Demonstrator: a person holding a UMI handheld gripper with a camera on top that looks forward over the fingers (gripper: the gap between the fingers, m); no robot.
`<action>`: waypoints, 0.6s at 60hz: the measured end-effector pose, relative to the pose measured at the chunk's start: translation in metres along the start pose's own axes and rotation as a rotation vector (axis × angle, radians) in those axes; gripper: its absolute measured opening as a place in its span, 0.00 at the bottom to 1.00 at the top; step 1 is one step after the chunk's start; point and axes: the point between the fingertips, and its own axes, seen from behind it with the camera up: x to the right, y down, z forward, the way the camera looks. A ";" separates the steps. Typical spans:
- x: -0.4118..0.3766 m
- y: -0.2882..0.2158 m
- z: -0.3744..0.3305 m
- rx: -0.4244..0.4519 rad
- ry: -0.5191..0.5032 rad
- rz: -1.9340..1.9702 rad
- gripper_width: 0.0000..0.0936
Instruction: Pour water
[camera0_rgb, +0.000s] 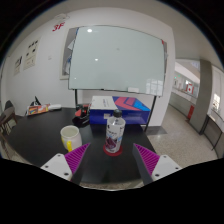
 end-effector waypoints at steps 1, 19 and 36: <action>-0.003 0.000 -0.012 0.000 0.006 -0.001 0.90; -0.042 0.022 -0.152 -0.010 0.060 0.026 0.90; -0.060 0.032 -0.201 -0.014 0.058 0.012 0.90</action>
